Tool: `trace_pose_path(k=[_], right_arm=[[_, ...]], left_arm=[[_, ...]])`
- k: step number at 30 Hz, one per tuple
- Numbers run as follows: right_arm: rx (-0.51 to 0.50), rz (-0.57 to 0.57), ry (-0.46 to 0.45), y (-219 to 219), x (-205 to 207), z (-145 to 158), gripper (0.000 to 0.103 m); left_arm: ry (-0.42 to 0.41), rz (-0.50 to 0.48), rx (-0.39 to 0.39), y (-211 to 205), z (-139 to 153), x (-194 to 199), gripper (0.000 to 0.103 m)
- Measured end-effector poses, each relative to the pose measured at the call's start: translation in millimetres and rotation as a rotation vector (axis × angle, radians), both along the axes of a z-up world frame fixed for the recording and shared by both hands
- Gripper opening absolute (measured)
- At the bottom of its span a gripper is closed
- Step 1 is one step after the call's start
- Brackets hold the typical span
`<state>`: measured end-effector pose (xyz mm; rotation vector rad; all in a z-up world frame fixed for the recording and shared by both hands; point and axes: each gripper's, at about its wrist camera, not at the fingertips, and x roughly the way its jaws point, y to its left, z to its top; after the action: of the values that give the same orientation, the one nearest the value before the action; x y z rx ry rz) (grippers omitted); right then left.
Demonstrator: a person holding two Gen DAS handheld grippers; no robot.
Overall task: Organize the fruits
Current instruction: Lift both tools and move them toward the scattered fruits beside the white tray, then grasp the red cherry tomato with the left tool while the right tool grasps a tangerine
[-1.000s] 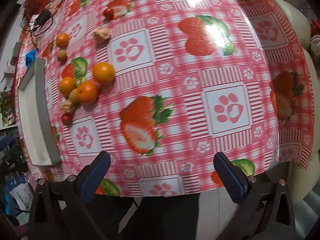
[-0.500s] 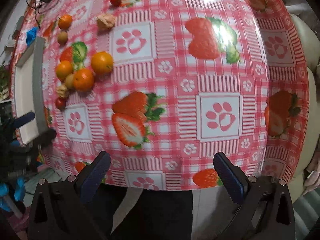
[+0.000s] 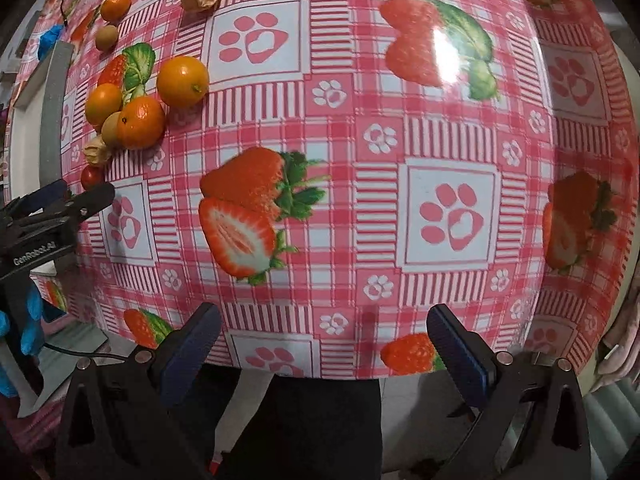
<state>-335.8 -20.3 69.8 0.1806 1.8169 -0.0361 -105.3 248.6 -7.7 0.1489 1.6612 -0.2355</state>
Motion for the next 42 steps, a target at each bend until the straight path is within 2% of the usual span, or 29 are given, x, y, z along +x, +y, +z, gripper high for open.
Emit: trace_pose_path(k=[2,6,9,16,18,21,23,24,25,27,29,30,31,33,42], right_arm=[[-0.002,0.007,-0.003,5.5,11.0,-4.2,0.103],[-0.004,0.011,-0.022,12.7,36.9,-5.3,0.103],[-0.003,0.005,-0.048,14.5,59.1,-9.2,0.103],[0.002,-0.033,-0.111,20.8,128.1,-23.0,0.103],[-0.003,-0.036,-0.129,23.6,147.4,-27.2,0.103],[0.004,-0.033,-0.152,34.0,187.0,-32.9,0.103],[0.006,-0.022,-0.160,41.5,209.5,-38.0,0.103],[0.008,-0.020,-0.161,45.4,215.6,-38.8,0.103],[0.010,-0.017,-0.162,49.3,222.3,-41.5,0.099],[0.019,-0.008,-0.147,54.5,236.4,-49.8,0.069],[0.025,-0.003,-0.127,58.9,244.1,-57.0,0.056],[0.034,0.002,-0.121,61.1,248.9,-60.9,0.046],[0.041,0.005,-0.126,63.7,246.2,-60.2,0.041],[0.040,0.011,-0.143,64.7,254.2,-62.2,0.040],[0.090,-0.014,-0.207,41.1,286.9,-61.6,0.038]], left_arm=[[-0.017,-0.001,0.038,-1.9,-5.7,1.9,0.103],[-0.034,0.001,0.040,-1.0,-8.1,4.0,0.103],[-0.047,0.002,0.043,5.8,-6.1,-11.1,0.103],[0.005,0.033,0.061,2.4,-7.4,-14.3,0.103],[-0.001,0.039,0.056,0.1,-9.2,-11.5,0.101],[-0.023,0.023,0.055,-6.3,-3.1,-18.2,0.091],[-0.044,0.000,0.050,-12.5,2.1,-19.9,0.079],[-0.050,-0.006,0.050,-15.8,4.7,-21.6,0.076],[-0.053,-0.006,0.048,-17.8,6.0,-21.6,0.069],[-0.059,0.011,0.045,-20.5,8.9,-22.5,0.057],[-0.063,0.020,0.038,-19.9,11.8,-22.5,0.033],[-0.060,0.021,0.023,-19.4,12.7,-22.0,0.026],[-0.050,0.023,0.005,-17.7,13.4,-20.7,0.025],[-0.036,0.038,-0.034,-13.4,15.7,-18.0,0.025],[-0.039,0.044,-0.106,6.8,26.4,-20.9,0.026]])
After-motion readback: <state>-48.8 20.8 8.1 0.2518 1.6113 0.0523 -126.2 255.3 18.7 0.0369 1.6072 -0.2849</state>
